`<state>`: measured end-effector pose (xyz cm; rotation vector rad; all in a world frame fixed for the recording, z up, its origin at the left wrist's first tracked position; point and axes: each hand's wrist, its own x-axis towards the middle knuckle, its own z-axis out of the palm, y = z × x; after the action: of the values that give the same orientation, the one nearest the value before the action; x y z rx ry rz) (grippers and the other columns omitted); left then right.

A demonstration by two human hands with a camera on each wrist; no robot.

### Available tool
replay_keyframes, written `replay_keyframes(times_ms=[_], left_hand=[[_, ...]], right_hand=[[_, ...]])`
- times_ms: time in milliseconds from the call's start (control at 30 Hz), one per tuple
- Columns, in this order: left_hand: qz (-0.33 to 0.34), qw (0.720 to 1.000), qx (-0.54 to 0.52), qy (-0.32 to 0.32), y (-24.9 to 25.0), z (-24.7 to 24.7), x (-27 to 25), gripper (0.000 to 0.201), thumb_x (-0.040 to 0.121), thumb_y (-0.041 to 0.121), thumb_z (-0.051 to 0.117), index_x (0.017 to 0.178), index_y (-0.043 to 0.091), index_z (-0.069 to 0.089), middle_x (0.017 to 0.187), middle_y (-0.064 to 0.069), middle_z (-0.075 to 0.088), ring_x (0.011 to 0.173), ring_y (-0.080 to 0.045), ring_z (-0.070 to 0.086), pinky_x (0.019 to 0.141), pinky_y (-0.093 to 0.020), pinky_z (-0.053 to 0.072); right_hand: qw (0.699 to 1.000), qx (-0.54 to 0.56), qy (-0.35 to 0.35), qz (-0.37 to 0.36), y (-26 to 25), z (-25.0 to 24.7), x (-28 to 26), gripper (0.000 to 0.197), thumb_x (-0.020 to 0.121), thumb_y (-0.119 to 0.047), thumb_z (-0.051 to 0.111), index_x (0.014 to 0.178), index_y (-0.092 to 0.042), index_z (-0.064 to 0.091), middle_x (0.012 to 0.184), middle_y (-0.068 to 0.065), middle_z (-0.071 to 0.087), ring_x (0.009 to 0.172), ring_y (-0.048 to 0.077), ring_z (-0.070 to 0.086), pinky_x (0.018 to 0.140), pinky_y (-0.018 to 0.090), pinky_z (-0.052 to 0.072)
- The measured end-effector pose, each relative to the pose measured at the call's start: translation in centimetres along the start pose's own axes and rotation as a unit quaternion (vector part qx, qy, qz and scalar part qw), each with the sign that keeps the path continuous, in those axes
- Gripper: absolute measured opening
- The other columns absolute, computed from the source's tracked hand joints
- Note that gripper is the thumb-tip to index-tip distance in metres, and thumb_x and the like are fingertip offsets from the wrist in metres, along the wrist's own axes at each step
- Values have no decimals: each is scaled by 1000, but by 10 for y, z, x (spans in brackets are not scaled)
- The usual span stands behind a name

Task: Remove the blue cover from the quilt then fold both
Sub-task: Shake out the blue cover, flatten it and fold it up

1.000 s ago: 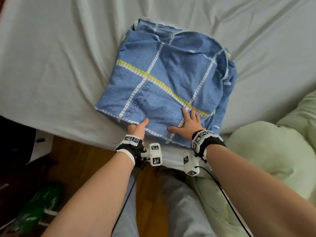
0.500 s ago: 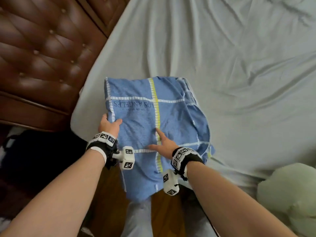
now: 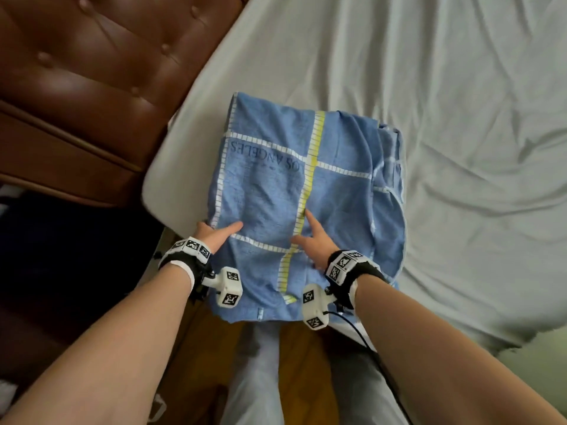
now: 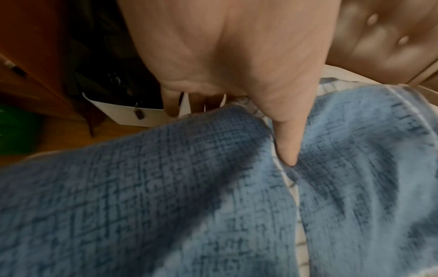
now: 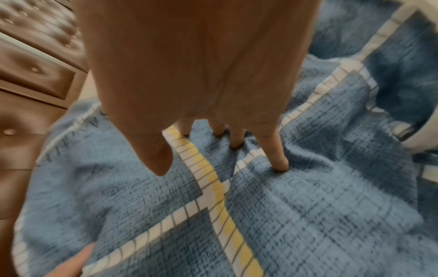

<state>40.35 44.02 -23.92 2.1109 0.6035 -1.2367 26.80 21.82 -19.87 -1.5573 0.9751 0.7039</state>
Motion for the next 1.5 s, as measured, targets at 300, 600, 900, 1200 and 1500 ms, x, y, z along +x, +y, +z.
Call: replay_keyframes(times_ms=[300, 600, 900, 1200, 1500], left_hand=[[121, 992, 28, -14, 27, 0, -54, 91, 67, 34, 86, 141, 14, 36, 134, -2, 54, 123, -23, 52, 111, -42, 38], [228, 952, 196, -53, 107, 98, -184, 72, 77, 24, 79, 137, 12, 41, 127, 1, 56, 118, -16, 53, 98, -26, 40], [207, 914, 291, -193, 140, 295, -238, 85, 91, 27, 65, 153, 38, 8, 77, -7, 61, 56, -13, 50, 46, -21, 43], [380, 817, 430, 53, 165, 271, -210, 56, 86, 25, 61, 139, 37, 47, 109, -3, 59, 103, -21, 56, 91, -35, 47], [418, 613, 668, 59, 249, 247, -154, 109, 80, 47, 73, 153, 38, -7, 157, 1, -30, 147, -30, -18, 110, -70, 16]], right_hand=[[997, 63, -30, 31, -6, 4, 16, 90, 77, -32, 68, 151, -48, 20, 157, 2, 27, 137, 31, 38, 111, 49, 38], [991, 93, -90, 22, 21, -99, -80, 31, 100, -18, 45, 125, -26, 61, 113, 2, 62, 94, 20, 61, 84, 51, 57], [993, 120, -2, 6, 140, -228, -125, 31, 96, -32, 59, 122, -16, 59, 113, 4, 57, 98, 17, 53, 78, 28, 40], [976, -115, 180, 28, 151, -188, -97, 57, 86, -20, 64, 137, -20, 39, 128, 14, 51, 114, 37, 53, 92, 43, 48], [984, -147, 95, 30, 97, -153, -66, 127, 71, -53, 78, 151, -41, -20, 158, 14, -27, 142, 43, 24, 105, 50, 40]])
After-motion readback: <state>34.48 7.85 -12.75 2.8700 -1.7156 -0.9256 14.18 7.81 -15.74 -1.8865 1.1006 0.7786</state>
